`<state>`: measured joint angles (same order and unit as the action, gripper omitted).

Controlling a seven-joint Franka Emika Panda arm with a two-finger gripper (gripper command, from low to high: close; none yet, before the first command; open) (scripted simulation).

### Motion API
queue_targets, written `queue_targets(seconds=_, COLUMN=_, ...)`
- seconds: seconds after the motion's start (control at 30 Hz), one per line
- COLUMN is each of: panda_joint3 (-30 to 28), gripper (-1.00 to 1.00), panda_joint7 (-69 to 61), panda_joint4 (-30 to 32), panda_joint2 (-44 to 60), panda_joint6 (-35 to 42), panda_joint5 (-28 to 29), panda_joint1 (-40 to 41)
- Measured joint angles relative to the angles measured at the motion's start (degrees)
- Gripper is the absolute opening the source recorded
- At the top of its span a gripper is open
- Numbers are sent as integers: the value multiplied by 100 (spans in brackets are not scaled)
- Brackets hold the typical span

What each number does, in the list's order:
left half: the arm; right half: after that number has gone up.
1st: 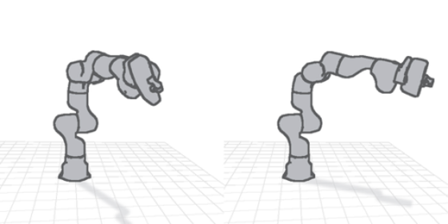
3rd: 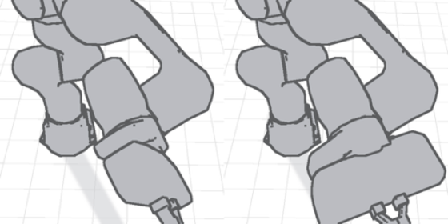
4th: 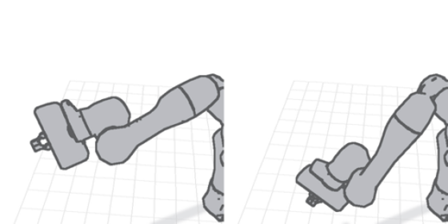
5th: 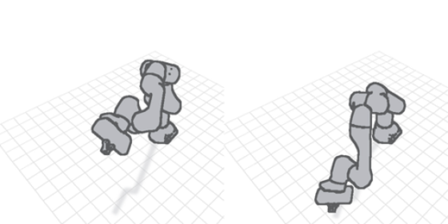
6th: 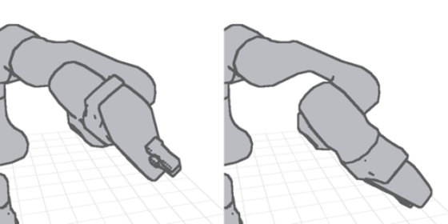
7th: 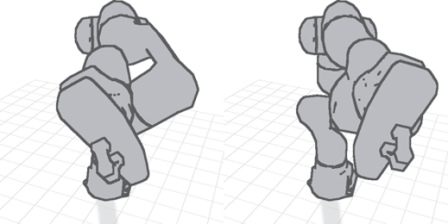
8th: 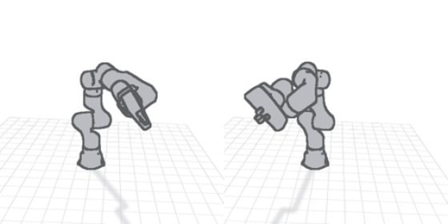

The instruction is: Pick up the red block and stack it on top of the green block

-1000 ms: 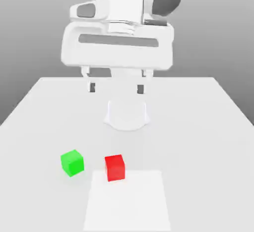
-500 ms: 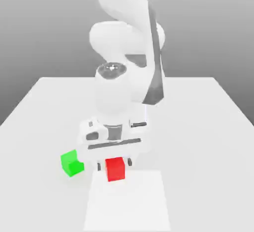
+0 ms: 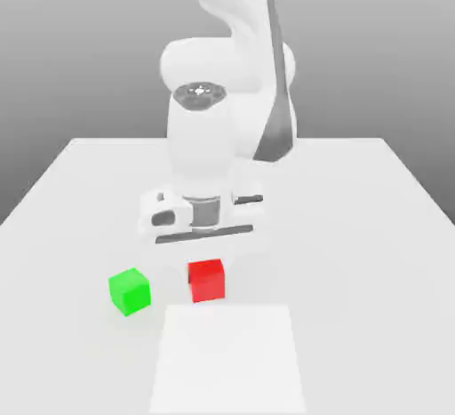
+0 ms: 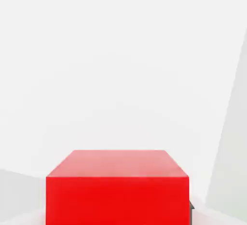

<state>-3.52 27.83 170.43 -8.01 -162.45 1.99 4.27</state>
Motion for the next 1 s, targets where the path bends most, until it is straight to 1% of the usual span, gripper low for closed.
queue_targets(seconds=0.3, panda_joint3=-139, gripper=-100, panda_joint7=1518, panda_joint4=-44, panda_joint2=-477, panda_joint6=486, panda_joint5=249, panda_joint1=929)
queue_targets(seconds=0.63, panda_joint3=-291, gripper=-100, panda_joint7=3070, panda_joint4=-70, panda_joint2=-827, panda_joint6=881, panda_joint5=232, panda_joint1=1949)
queue_targets(seconds=0.73, panda_joint3=-349, gripper=-100, panda_joint7=3204, panda_joint4=-90, panda_joint2=-527, panda_joint6=611, panda_joint5=140, panda_joint1=2009)
queue_targets(seconds=0.93, panda_joint3=-385, gripper=-100, panda_joint7=3017, panda_joint4=-134, panda_joint2=618, panda_joint6=-484, panda_joint5=-177, panda_joint1=1898)
queue_targets(seconds=0.97, panda_joint3=-398, gripper=100, panda_joint7=2990, panda_joint4=-137, panda_joint2=755, panda_joint6=-617, panda_joint5=-217, panda_joint1=1875)
queue_targets(seconds=1.0, panda_joint3=-399, gripper=100, panda_joint7=2990, panda_joint4=-137, panda_joint2=755, panda_joint6=-617, panda_joint5=-217, panda_joint1=1871)
